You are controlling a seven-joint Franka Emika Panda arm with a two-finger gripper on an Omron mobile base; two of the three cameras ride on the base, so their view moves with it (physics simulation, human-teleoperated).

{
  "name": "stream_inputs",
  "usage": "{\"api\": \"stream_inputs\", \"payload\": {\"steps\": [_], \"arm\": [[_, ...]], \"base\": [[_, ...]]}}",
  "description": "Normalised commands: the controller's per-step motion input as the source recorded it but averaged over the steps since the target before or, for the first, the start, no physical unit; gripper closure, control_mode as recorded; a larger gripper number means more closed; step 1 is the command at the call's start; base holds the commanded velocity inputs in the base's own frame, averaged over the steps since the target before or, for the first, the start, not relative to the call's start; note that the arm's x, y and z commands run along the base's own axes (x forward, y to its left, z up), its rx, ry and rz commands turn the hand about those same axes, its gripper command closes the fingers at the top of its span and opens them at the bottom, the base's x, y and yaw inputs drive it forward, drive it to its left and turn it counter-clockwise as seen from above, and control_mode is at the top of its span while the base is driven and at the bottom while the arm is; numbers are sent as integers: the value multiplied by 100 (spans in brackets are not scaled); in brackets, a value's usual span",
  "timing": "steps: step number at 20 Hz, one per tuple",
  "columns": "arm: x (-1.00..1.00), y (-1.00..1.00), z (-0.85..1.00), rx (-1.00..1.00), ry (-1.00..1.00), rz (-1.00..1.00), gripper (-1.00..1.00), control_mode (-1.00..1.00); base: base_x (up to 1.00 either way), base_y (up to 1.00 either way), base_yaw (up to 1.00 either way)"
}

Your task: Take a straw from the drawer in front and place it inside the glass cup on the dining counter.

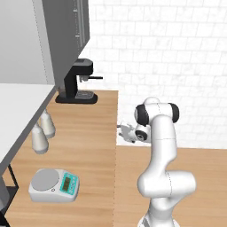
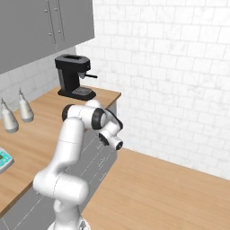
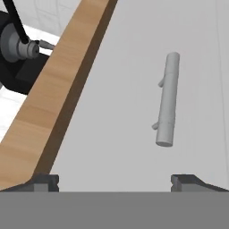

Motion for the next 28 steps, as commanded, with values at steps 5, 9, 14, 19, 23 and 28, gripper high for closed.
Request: {"api": "stream_inputs", "payload": {"steps": [5,9,14,19,23,28], "arm": [[5,11,1,0,0,-1,-100,-100],[29,0,0,0,1,-4,-100,-100],[44,1,-4,0,2,-3,-100,-100],[14,0,-27,0,7,-2,-100,-100],[1,0,-48,0,12,-2,-100,-100],[0,0,-18,1,3,-1,-100,-100]], "base": [[0,0,0],[0,0,0],[0,0,0],[0,0,0],[0,0,0],[0,0,0]]}}
